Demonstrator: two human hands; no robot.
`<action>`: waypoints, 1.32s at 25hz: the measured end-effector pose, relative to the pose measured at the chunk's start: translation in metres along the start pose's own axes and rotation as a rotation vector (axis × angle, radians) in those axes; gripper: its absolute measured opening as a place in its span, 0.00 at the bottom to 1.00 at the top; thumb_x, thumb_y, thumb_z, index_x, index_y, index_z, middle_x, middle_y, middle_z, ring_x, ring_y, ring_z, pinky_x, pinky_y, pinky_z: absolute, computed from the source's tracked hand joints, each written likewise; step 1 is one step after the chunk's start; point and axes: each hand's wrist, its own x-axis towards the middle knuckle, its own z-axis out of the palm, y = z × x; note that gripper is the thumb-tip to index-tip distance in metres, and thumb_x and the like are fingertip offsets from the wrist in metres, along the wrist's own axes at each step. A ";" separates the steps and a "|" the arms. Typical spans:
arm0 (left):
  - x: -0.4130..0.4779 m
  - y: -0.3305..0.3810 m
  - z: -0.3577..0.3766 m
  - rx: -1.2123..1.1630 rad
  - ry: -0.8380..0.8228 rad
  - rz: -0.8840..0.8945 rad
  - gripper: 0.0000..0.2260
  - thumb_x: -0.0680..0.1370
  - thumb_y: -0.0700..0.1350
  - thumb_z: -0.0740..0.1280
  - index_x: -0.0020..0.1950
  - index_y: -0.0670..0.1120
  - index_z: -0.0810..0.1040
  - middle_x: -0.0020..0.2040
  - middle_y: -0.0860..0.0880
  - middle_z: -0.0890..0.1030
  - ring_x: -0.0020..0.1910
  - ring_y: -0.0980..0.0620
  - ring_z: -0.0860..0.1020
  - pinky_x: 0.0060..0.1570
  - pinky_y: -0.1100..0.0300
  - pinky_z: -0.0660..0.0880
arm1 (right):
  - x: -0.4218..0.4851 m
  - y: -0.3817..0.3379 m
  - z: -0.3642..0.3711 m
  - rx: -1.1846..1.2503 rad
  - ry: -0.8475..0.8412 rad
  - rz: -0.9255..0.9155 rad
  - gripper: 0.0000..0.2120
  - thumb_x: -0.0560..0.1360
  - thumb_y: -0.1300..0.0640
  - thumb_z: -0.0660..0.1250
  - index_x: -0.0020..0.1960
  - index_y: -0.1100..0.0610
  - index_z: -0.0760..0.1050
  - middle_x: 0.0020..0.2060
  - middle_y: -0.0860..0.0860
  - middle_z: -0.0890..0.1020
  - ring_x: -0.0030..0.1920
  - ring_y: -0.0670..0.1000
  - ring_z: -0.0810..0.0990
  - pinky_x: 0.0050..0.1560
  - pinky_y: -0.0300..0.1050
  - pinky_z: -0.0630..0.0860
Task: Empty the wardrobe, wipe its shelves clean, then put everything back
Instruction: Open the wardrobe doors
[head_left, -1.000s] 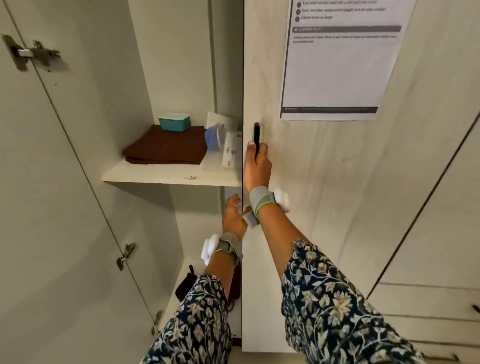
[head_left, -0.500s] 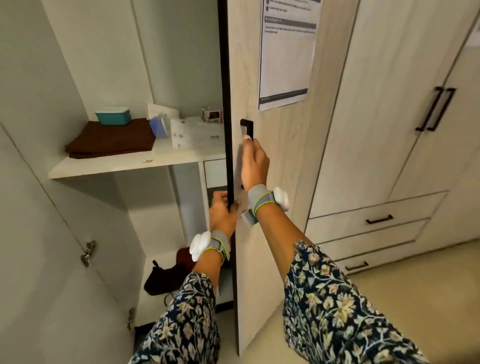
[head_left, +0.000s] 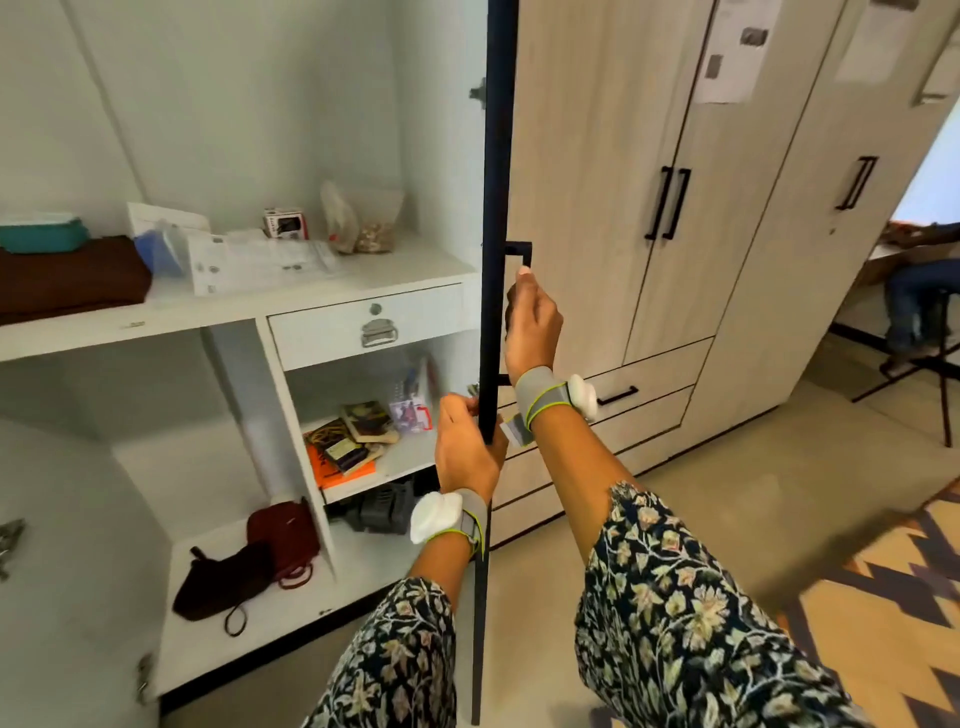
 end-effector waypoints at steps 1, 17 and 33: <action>-0.004 0.005 0.012 -0.006 0.001 0.005 0.15 0.71 0.43 0.72 0.51 0.45 0.68 0.49 0.46 0.75 0.47 0.46 0.76 0.44 0.54 0.74 | 0.004 0.000 -0.012 0.005 -0.008 0.004 0.22 0.81 0.50 0.57 0.28 0.50 0.61 0.24 0.45 0.63 0.30 0.48 0.61 0.34 0.44 0.61; -0.046 0.083 0.210 0.159 -0.293 0.094 0.21 0.77 0.33 0.59 0.71 0.37 0.64 0.68 0.40 0.68 0.63 0.40 0.72 0.61 0.50 0.72 | 0.110 0.050 -0.206 -0.095 -0.208 0.031 0.24 0.76 0.47 0.66 0.67 0.55 0.63 0.56 0.45 0.74 0.52 0.38 0.73 0.48 0.22 0.67; -0.016 0.094 0.259 0.256 -0.611 0.211 0.32 0.75 0.28 0.58 0.77 0.43 0.53 0.78 0.47 0.50 0.76 0.47 0.58 0.71 0.60 0.60 | 0.173 0.093 -0.244 -0.086 -0.086 0.045 0.27 0.75 0.50 0.68 0.70 0.56 0.64 0.62 0.49 0.76 0.60 0.46 0.75 0.55 0.29 0.73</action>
